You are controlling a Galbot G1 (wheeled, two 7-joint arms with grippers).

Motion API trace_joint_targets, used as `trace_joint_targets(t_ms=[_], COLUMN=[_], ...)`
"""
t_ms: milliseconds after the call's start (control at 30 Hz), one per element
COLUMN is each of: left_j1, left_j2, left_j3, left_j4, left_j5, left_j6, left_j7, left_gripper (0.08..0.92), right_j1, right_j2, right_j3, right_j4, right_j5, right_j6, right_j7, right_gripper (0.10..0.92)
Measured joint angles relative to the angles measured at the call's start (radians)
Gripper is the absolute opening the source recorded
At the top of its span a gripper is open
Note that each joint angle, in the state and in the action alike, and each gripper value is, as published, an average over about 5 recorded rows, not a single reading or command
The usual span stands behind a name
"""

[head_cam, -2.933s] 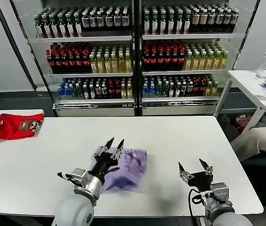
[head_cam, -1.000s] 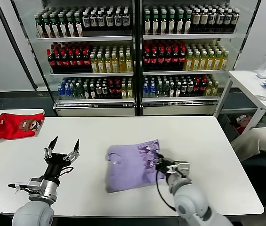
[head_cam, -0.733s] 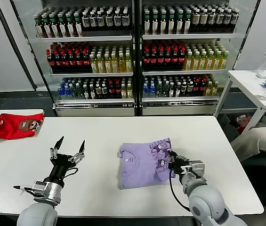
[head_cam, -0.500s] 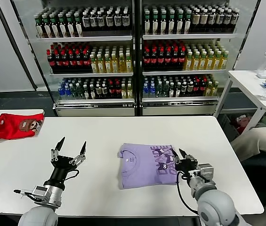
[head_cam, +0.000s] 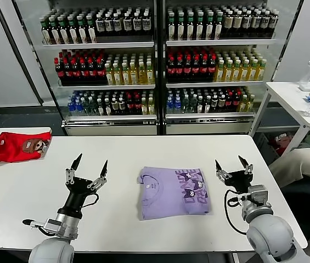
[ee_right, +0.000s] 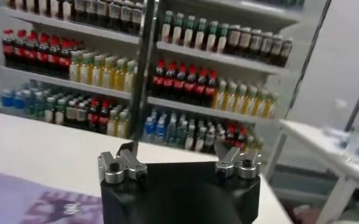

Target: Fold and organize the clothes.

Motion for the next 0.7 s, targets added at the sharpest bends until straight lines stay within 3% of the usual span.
trace_joint_targets(t_ms=[700], left_j1=[-0.103], left_j2=[0.007], left_j3=[-0.004], left_j4=[0.128], left_j5=[0.06], left_j6=[0.019], left_j7=[0.017], left_gripper=[0.823], right_j1=[0.069], right_j2=[0.017], right_j3=[-0.008], right_j4=[-0.128], right_j5=[-0.17], right_j6=[0.087], right_j7=[-0.046], right_gripper=[0.823])
